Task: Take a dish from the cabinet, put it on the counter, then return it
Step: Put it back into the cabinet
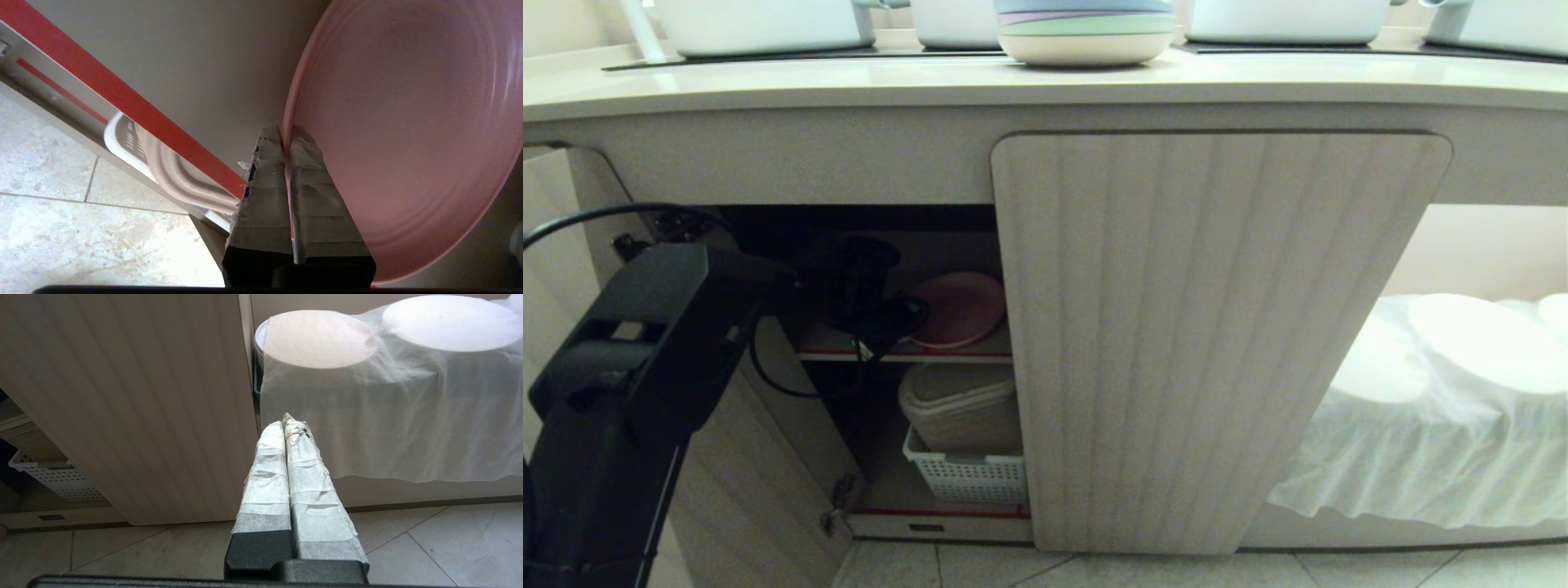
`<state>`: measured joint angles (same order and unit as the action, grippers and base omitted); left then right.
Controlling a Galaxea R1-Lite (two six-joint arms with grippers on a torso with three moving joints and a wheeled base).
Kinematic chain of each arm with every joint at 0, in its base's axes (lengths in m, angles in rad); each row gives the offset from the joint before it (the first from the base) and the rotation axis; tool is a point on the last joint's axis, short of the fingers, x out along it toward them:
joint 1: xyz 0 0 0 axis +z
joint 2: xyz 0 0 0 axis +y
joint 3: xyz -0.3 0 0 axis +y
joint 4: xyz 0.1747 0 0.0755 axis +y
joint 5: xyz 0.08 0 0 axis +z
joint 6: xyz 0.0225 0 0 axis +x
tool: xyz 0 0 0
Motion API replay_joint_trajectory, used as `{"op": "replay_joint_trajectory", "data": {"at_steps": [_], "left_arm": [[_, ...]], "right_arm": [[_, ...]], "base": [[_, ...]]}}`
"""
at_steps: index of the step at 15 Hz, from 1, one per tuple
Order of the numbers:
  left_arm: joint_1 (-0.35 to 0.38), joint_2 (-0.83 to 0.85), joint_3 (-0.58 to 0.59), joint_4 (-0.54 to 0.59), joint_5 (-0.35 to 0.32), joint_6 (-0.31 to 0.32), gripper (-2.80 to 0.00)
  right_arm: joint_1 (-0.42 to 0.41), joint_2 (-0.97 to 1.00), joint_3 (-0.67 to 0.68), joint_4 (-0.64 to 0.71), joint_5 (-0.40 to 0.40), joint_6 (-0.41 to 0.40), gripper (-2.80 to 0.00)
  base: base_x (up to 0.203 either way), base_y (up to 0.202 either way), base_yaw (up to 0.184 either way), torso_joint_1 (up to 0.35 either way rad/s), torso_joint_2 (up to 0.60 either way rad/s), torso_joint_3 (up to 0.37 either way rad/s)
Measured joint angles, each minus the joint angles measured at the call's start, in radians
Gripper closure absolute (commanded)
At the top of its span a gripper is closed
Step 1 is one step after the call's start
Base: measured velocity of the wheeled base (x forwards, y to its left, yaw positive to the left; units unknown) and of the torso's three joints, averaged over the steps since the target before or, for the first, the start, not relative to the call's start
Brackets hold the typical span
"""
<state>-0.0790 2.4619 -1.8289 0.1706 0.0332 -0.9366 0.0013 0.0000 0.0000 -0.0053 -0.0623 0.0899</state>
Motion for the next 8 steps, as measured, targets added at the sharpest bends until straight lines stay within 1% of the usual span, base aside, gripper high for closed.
{"op": "replay_joint_trajectory", "data": {"at_steps": [8], "left_arm": [[0.013,0.014,-0.019,0.0,0.01,0.013,0.0]], "right_arm": [[0.0,0.0,0.0,0.0,0.0,0.0,0.0]], "base": [[0.0,0.0,0.0,0.0,0.0,0.0]]}}
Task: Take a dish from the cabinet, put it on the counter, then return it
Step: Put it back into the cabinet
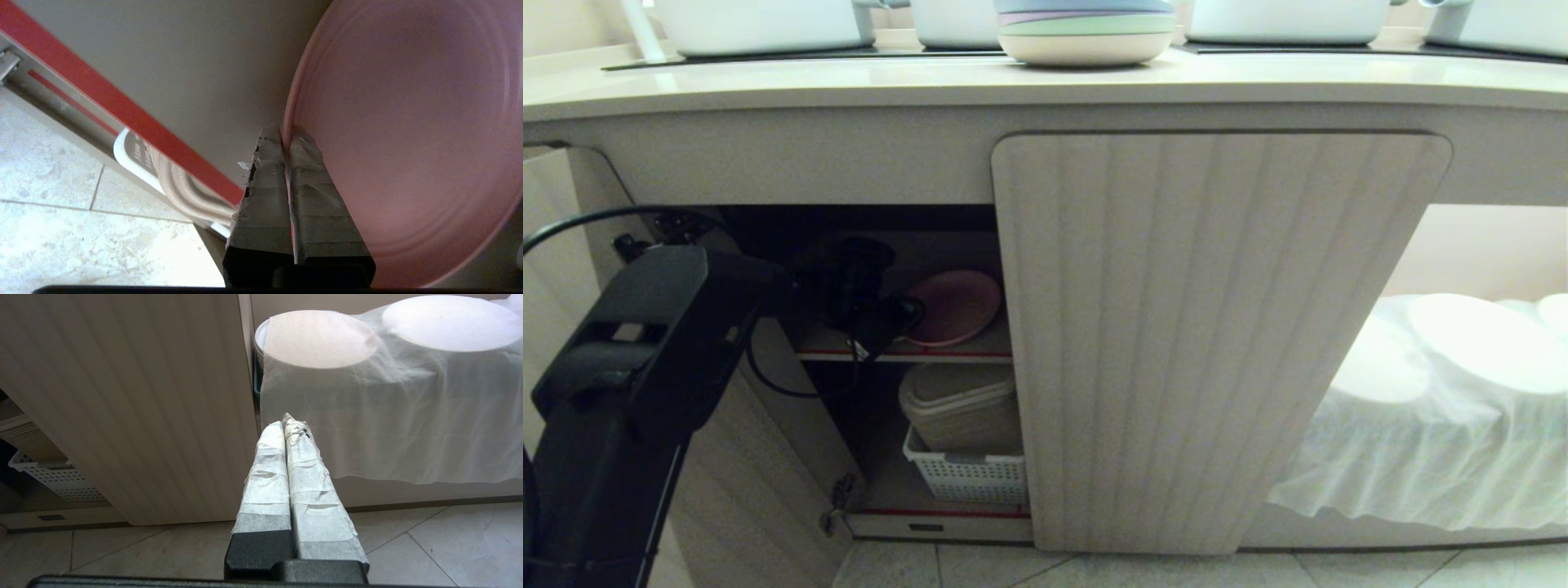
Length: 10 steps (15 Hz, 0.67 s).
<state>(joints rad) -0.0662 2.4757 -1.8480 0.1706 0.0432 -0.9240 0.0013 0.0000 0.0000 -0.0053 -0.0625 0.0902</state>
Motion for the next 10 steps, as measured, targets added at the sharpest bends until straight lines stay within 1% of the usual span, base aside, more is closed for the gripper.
{"op": "replay_joint_trajectory", "data": {"at_steps": [6,10], "left_arm": [[-0.003,0.004,-0.046,0.005,0.004,0.002,0.0],[-0.003,0.012,-0.09,0.056,0.004,0.01,0.0]], "right_arm": [[0.0,0.0,0.0,0.0,0.0,0.0,0.0],[0.0,0.0,0.0,0.0,0.0,0.0,0.0]], "base": [[0.0,0.0,0.0,0.0,0.0,0.0],[0.0,0.0,0.0,0.0,0.0,0.0]]}}
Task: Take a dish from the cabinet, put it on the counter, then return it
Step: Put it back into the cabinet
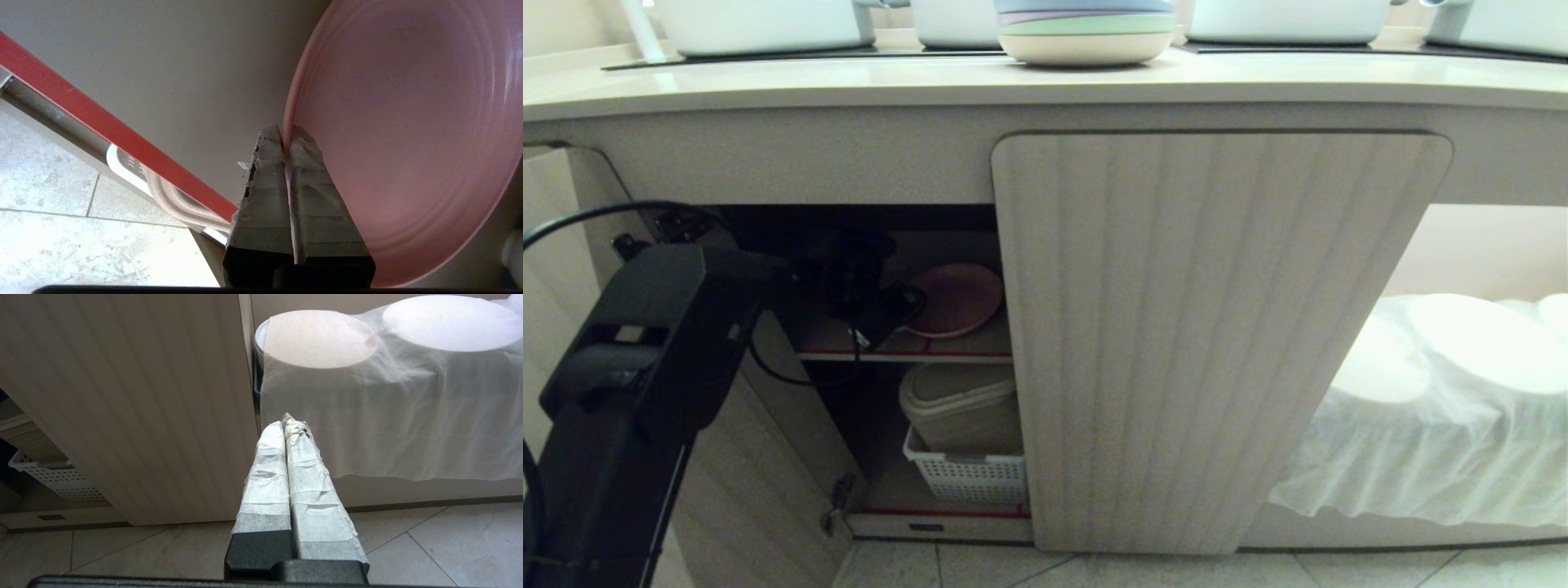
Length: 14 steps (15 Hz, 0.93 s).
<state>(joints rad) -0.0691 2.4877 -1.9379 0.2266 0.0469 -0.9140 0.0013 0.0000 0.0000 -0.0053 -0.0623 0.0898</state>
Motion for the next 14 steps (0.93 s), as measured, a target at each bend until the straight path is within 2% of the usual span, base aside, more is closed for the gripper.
{"op": "replay_joint_trajectory", "data": {"at_steps": [14], "left_arm": [[0.001,0.028,-0.009,0.003,0.002,0.033,0.0]], "right_arm": [[0.0,0.0,0.0,0.0,0.0,0.0,0.0]], "base": [[0.0,0.0,0.0,0.0,0.0,0.0]]}}
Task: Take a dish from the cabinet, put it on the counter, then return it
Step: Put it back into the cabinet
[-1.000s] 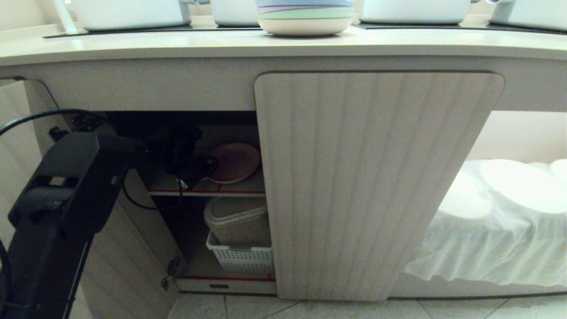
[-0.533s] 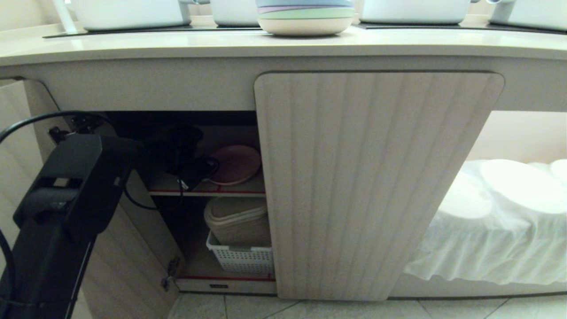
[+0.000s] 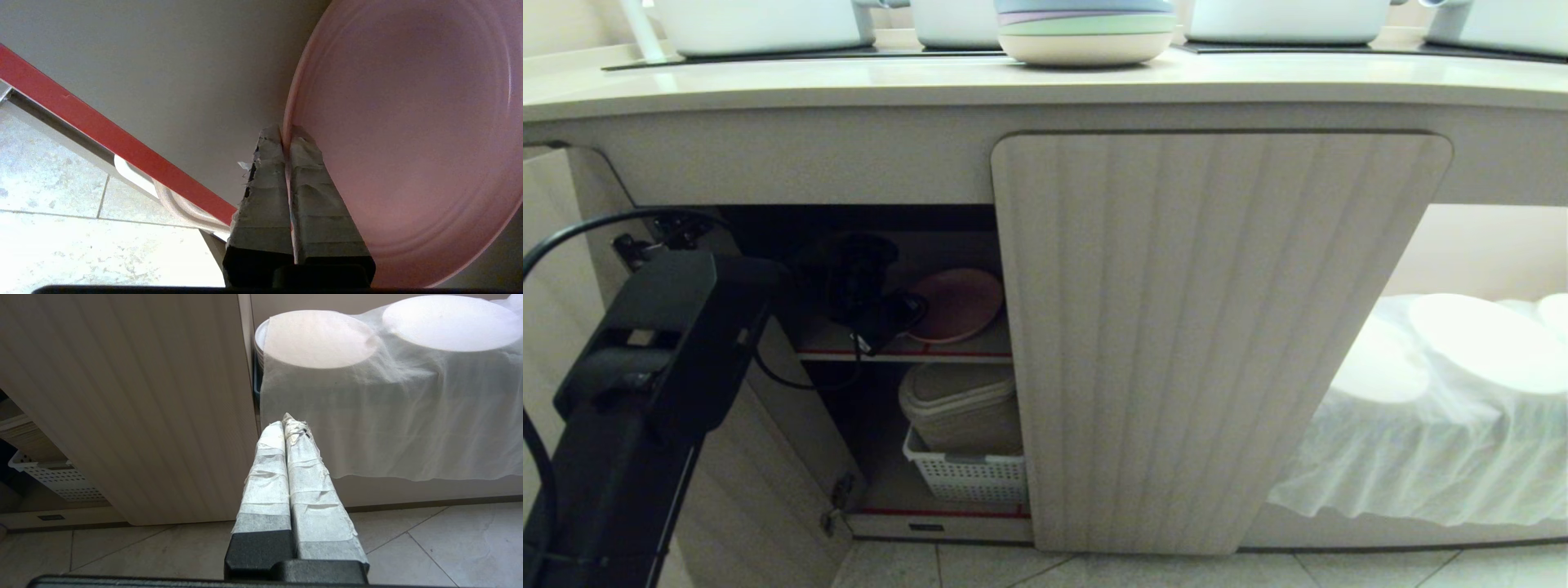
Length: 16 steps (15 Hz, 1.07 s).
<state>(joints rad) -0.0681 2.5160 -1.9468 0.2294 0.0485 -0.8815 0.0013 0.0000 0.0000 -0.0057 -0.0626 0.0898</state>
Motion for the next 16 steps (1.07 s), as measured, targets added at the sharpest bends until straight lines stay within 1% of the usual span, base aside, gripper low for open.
{"op": "replay_joint_trajectory", "data": {"at_steps": [6,11,16], "left_arm": [[-0.001,0.008,-0.024,0.0,0.0,0.001,0.0],[0.002,0.008,-0.026,0.0,0.002,0.047,0.0],[0.0,0.008,-0.027,0.0,0.003,0.049,0.0]], "right_arm": [[0.0,0.0,0.0,0.0,0.0,0.0,0.0],[0.0,0.0,0.0,0.0,0.0,0.0,0.0],[0.0,0.0,0.0,0.0,0.0,0.001,0.0]], "base": [[0.0,0.0,0.0,0.0,0.0,0.0],[0.0,0.0,0.0,0.0,0.0,0.0],[0.0,0.0,0.0,0.0,0.0,0.0]]}}
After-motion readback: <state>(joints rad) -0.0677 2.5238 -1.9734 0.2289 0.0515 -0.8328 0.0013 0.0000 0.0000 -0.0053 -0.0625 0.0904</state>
